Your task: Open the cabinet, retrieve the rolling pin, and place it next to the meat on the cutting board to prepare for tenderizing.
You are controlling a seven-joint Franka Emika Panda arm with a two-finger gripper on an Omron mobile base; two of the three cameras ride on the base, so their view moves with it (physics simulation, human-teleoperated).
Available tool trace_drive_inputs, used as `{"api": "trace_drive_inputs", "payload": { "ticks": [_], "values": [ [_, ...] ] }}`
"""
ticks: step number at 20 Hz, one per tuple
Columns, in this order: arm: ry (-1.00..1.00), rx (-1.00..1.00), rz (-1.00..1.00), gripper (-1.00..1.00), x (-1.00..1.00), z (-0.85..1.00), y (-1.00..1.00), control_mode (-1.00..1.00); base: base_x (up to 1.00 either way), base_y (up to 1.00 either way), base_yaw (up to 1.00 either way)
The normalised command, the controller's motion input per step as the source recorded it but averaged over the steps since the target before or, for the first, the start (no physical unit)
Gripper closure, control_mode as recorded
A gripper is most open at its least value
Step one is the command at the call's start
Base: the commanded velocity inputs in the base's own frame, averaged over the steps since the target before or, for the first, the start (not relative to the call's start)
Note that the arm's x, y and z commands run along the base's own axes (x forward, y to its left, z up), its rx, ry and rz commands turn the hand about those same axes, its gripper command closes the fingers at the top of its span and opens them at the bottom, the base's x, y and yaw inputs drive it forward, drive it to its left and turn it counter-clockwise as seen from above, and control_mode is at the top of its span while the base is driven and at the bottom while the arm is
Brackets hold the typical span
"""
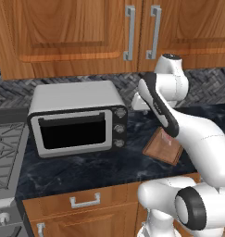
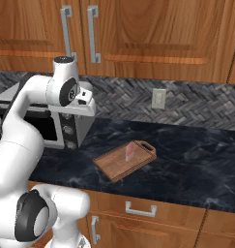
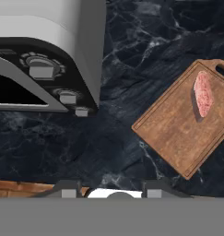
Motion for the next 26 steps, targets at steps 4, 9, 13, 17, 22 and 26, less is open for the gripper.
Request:
{"api": "trace_drive_inputs", "payload": {
  "ticks": [4, 9, 13, 17, 22, 26],
  "values": [
    [-0.06, 0.00, -0.02, -1.00, -0.05, 0.00, 0.00, -1.00, 0.00, 0.00, 0.00],
    [-0.30, -0.07, -0.09, -1.00, -0.33, 0.12, -0.05, -1.00, 0.00, 0.00, 0.00],
    [-0.37, -0.08, -0.16, -1.00, -0.28, 0.33, -0.20, -1.00, 0.00, 0.00, 0.00],
    [-0.33, -0.03, -0.14, -1.00, -0.15, 0.38, -0.31, -1.00, 0.00, 0.00, 0.00],
    [-0.20, 0.00, -0.09, -1.00, 0.01, 0.41, -0.35, -1.00, 0.00, 0.00, 0.00],
    [-0.22, 0.00, -0.01, -1.00, 0.13, 0.38, -0.21, -1.00, 0.00, 0.00, 0.00]
  ]
}}
